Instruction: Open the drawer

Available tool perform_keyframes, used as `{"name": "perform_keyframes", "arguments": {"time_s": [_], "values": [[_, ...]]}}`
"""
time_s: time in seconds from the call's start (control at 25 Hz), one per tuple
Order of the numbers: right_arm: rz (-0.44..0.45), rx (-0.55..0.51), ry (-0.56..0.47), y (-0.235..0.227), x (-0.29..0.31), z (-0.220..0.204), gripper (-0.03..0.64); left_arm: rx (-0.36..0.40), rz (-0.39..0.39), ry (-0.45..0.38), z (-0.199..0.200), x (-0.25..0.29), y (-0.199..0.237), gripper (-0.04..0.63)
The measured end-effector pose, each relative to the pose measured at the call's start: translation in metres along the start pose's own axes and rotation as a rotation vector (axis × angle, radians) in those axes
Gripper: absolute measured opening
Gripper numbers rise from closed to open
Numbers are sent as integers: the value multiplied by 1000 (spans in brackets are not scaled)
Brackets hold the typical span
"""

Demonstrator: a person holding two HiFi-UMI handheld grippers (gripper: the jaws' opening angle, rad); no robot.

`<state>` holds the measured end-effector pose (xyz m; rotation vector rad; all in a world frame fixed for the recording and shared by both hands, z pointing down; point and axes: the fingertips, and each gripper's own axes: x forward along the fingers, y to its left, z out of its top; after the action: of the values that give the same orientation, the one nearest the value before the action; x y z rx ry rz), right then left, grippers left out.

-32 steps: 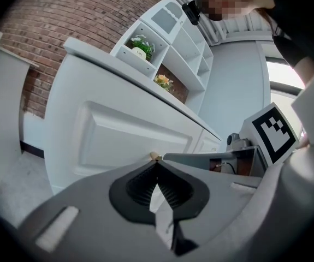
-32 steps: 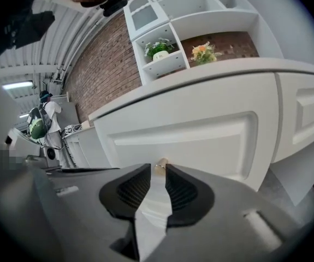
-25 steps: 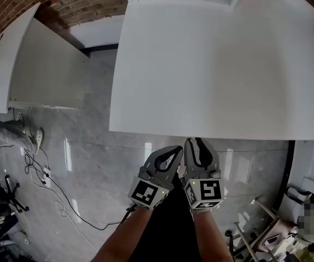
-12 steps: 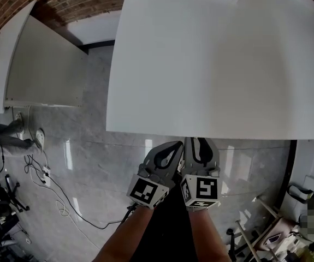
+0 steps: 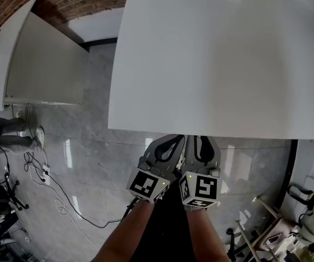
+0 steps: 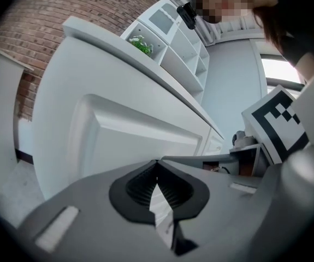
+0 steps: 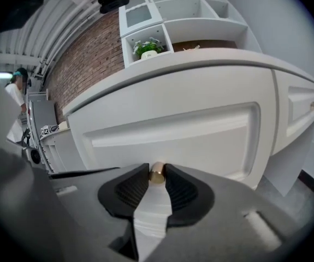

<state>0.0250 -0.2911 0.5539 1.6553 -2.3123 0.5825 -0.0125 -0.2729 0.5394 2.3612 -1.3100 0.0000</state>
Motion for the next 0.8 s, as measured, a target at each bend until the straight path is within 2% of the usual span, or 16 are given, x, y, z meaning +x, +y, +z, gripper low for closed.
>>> {"name": "perform_keyframes", "arguments": {"time_s": [0.4,0.8], "values": [[18,-29,-16,2,-1,0,81,-44,-21,-24,4,5,-2,3],[23,-41,-12,4,-11,-6,80,-36,-30,-32,1,-4,-10,2]]}}
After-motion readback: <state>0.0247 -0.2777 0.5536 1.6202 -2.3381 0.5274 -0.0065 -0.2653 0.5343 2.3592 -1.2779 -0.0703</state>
